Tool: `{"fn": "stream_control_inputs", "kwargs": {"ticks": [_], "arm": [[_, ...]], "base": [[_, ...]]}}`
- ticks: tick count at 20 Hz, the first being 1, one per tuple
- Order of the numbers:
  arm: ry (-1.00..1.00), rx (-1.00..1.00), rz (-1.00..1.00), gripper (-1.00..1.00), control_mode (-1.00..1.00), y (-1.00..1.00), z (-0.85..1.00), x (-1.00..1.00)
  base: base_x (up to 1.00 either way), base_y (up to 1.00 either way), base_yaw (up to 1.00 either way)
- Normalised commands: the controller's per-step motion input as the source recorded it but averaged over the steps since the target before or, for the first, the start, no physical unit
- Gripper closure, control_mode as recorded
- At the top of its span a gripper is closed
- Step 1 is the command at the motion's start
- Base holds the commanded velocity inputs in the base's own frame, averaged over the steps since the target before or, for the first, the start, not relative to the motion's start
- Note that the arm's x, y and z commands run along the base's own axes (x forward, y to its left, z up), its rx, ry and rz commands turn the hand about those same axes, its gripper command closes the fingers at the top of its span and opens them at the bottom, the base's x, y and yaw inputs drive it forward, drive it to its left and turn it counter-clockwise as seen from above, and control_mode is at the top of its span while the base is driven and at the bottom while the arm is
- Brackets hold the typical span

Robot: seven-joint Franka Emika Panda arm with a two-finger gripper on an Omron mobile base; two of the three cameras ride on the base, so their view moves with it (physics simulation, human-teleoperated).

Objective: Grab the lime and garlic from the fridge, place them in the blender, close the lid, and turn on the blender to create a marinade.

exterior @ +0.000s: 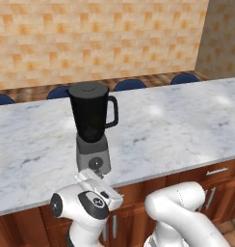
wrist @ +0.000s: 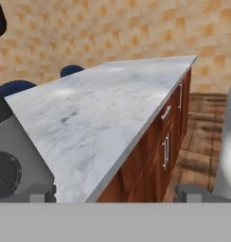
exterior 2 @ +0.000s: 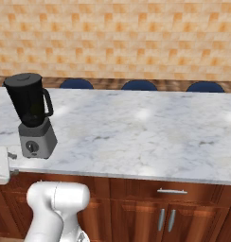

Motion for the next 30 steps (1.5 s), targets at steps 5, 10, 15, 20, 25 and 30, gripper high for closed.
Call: {"fn": "stream_control_inputs", "kwargs": {"ticks": [5,10,15,20,25,30], "arm": [[-0.06,0.0,0.0,-1.0,-1.0,0.0,-0.47,0.49],[-0.11,0.0,0.0,-1.0,-1.0,0.0,-0.12,0.42],[-0.06,0.0,0.0,-1.0,-1.0,0.0,-0.37,0.32],[-0.05,0.0,0.0,-1.0,-1.0,0.02,-0.29,0.42],[-0.03,0.0,0.0,-1.0,-1.0,0.21,-0.36,0.33],[-0.05,0.0,0.0,-1.0,-1.0,0.38,-0.38,0.19]], "base": [[0.0,0.0,0.0],[0.0,0.0,0.0],[0.0,0.0,0.0],[0.0,0.0,0.0],[0.0,0.0,0.0],[0.0,0.0,0.0]]}}
